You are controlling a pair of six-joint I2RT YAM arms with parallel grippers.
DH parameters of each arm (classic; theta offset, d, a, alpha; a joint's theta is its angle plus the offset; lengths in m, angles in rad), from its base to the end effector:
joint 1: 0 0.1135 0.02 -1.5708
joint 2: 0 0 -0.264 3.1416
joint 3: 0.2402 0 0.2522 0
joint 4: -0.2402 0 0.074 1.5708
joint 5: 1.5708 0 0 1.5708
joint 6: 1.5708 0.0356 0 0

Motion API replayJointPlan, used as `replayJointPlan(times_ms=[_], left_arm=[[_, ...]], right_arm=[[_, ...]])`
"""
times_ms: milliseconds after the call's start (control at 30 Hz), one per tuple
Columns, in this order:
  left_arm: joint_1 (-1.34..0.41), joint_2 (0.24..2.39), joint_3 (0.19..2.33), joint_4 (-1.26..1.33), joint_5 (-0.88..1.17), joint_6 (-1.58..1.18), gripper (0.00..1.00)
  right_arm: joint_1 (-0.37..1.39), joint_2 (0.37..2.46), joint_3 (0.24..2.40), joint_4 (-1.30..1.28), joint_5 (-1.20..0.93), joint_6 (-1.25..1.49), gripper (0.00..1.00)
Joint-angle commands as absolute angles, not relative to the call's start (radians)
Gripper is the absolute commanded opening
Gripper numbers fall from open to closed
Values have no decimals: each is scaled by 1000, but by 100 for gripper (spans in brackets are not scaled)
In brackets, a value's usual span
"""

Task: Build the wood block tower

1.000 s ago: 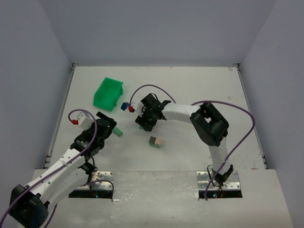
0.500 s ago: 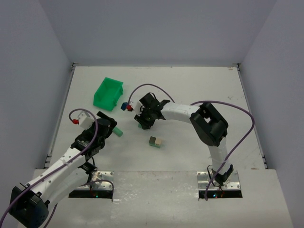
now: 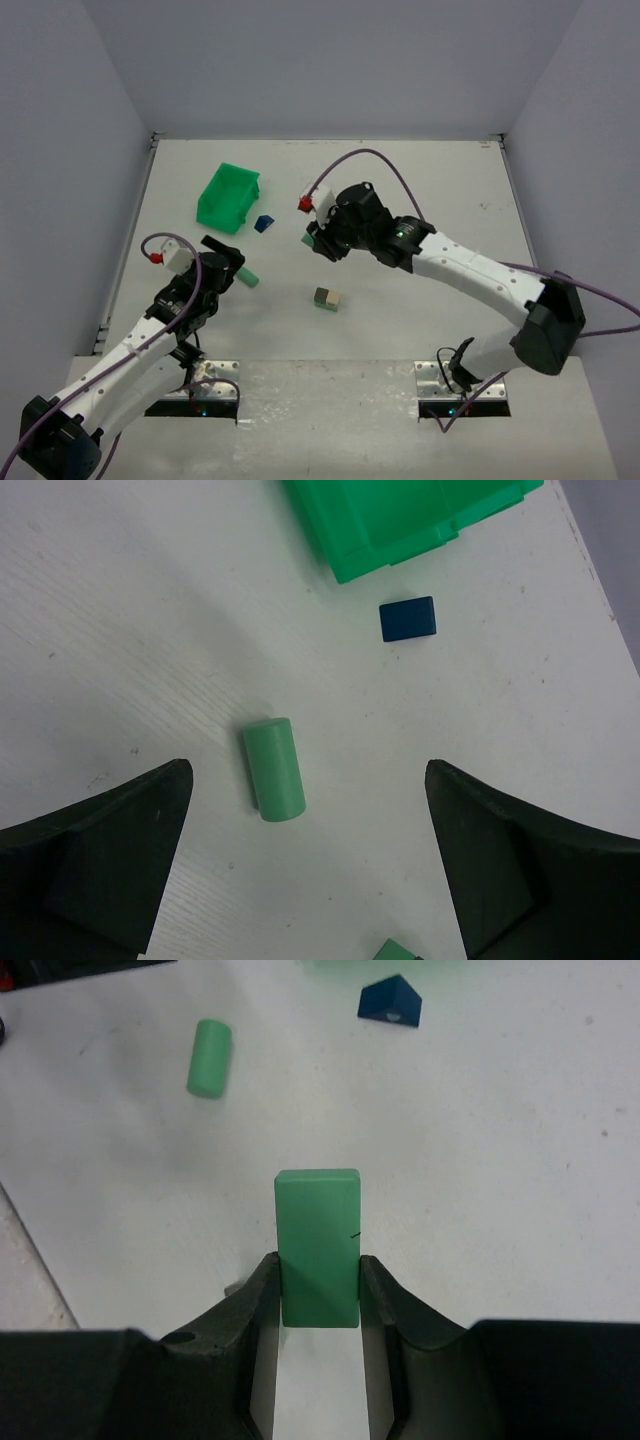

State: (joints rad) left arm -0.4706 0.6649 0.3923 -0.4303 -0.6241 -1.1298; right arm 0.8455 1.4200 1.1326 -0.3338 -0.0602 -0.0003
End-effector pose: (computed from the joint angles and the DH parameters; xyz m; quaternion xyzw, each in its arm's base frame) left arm 0.1367 -0.0462 0.2017 -0.4016 0.7752 -0.0931 0.4786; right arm 0.2116 0.2419 0.2989 -0.3774 0.8050 0.2118 0.4058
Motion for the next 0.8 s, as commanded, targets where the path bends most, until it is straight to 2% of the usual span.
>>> replayJointPlan(times_ms=[0, 200, 767], left_arm=[[-477, 642, 387, -399, -618, -1118, 100], [-476, 638, 380, -390, -613, -1112, 100], [-477, 653, 377, -362, -586, -1081, 100]], right_arm=[[874, 1323, 1024, -485, -3, 162, 11], [946, 1277, 930, -496, 22, 196, 11], [989, 1462, 959, -375, 49, 126, 14]])
